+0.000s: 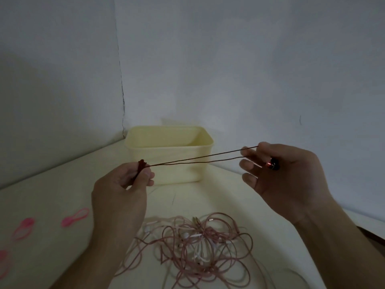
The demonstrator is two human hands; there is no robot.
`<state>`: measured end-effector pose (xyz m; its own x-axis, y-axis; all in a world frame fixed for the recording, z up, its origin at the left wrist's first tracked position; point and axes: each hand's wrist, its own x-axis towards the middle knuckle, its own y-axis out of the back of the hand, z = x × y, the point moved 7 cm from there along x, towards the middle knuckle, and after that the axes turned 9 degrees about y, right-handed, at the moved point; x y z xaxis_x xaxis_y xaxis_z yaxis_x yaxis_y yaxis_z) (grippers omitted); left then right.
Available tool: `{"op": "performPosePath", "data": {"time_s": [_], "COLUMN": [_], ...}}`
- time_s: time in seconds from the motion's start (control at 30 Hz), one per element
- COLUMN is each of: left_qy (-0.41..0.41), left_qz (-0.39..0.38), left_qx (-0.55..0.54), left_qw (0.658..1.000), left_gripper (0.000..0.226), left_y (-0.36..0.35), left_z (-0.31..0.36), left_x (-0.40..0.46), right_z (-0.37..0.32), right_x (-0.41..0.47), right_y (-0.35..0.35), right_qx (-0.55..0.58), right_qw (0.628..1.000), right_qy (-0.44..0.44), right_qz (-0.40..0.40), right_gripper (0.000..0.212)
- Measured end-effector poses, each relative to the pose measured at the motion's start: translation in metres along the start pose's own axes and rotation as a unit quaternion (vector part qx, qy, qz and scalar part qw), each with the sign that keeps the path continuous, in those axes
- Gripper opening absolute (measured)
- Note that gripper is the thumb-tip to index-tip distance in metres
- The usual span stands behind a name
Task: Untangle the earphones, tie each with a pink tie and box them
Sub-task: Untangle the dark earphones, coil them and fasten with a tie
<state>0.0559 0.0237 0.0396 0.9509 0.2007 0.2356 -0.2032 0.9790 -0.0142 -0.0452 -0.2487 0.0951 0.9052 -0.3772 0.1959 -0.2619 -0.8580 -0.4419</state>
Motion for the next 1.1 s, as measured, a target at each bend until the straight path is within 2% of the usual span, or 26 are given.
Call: {"op": "performPosePath", "data": {"time_s": [0.17, 0.27, 0.33, 0.43, 0.6, 0.63, 0.7, 0.77, 0.8, 0.87, 0.93, 1.07, 1.1], "left_qy": [-0.003, -0.001, 0.000, 0.005, 0.000, 0.000, -0.003, -0.015, -0.022, -0.039, -0.060, -0.113, -0.124], "left_qz": [-0.003, -0.012, -0.021, -0.031, -0.039, -0.039, -0.044, -0.055, -0.060, -0.068, -0.071, -0.085, -0.092], "left_qx": [-0.009, -0.011, -0.012, -0.012, -0.013, -0.014, -0.020, -0.028, -0.030, -0.026, -0.015, 0.017, 0.028], "left_qw": [1.000, 1.000, 1.000, 0.999, 0.999, 0.999, 0.999, 0.998, 0.997, 0.997, 0.996, 0.990, 0.988], "left_gripper": [0.018, 0.016, 0.016, 0.017, 0.019, 0.019, 0.018, 0.019, 0.019, 0.020, 0.022, 0.021, 0.019], "left_y": [0.000, -0.001, -0.003, -0.005, -0.007, -0.006, -0.006, -0.008, -0.009, -0.011, -0.012, -0.016, -0.017], "left_z": [-0.001, -0.002, -0.003, -0.004, -0.002, -0.002, -0.001, 0.003, 0.005, 0.009, 0.012, 0.020, 0.022], "left_x": [0.001, 0.000, -0.001, -0.003, -0.004, -0.004, -0.004, -0.006, -0.008, -0.011, -0.014, -0.027, -0.031], "right_z": [0.008, 0.008, 0.009, 0.012, 0.013, 0.014, 0.014, 0.015, 0.017, 0.018, 0.016, 0.020, 0.022], "right_x": [0.000, -0.002, -0.004, -0.007, -0.008, -0.007, -0.005, -0.001, 0.001, 0.005, 0.006, 0.003, 0.000], "right_y": [-0.001, -0.010, -0.016, -0.022, -0.025, -0.024, -0.020, -0.009, -0.001, 0.018, 0.033, 0.030, 0.025], "right_qx": [-0.031, 0.014, 0.047, 0.022, -0.012, -0.017, -0.038, -0.098, -0.146, -0.277, -0.445, -0.641, -0.688], "right_qw": [0.999, 0.997, 0.993, 0.987, 0.984, 0.985, 0.989, 0.991, 0.987, 0.958, 0.891, 0.765, 0.722], "right_qy": [-0.027, -0.027, -0.037, -0.056, -0.058, -0.055, -0.041, -0.037, -0.044, -0.060, -0.059, -0.061, -0.068], "right_qz": [-0.026, -0.066, -0.102, -0.150, -0.167, -0.161, -0.136, -0.085, -0.049, 0.028, 0.064, 0.023, 0.008], "right_gripper": [0.021, 0.024, 0.031, 0.047, 0.057, 0.055, 0.037, 0.018, 0.019, 0.027, 0.030, 0.016, 0.016]}}
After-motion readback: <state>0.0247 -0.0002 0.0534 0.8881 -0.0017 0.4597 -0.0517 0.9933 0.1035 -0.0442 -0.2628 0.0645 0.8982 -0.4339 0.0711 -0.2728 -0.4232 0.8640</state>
